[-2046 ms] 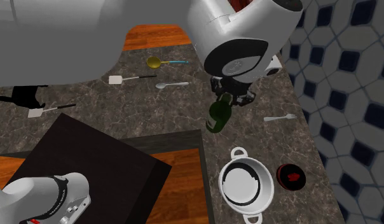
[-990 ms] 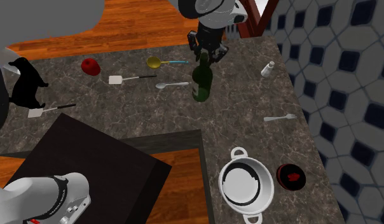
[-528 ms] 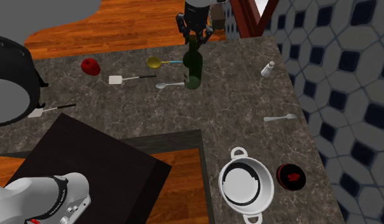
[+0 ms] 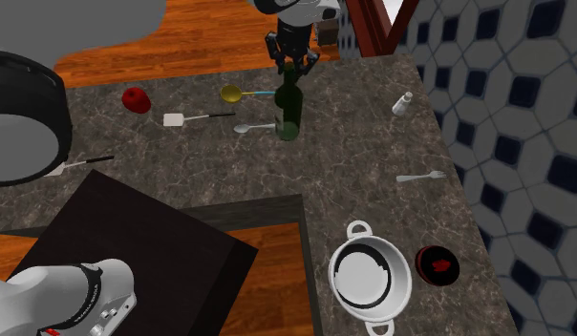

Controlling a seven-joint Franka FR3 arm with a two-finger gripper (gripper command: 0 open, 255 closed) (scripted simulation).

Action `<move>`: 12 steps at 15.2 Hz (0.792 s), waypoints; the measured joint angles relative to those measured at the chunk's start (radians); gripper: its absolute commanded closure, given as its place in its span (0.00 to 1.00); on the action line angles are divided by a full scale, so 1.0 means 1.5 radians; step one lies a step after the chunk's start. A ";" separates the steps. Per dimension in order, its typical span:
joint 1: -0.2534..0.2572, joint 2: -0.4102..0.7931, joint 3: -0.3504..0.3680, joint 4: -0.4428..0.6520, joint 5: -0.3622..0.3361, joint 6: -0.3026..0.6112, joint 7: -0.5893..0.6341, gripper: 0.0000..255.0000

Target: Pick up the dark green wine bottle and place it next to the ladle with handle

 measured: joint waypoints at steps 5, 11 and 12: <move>0.001 0.014 0.003 -0.024 0.004 0.037 -0.003 1.00; 0.000 0.037 0.006 -0.036 0.009 0.072 -0.006 1.00; 0.001 0.040 0.007 -0.042 0.010 0.081 -0.006 1.00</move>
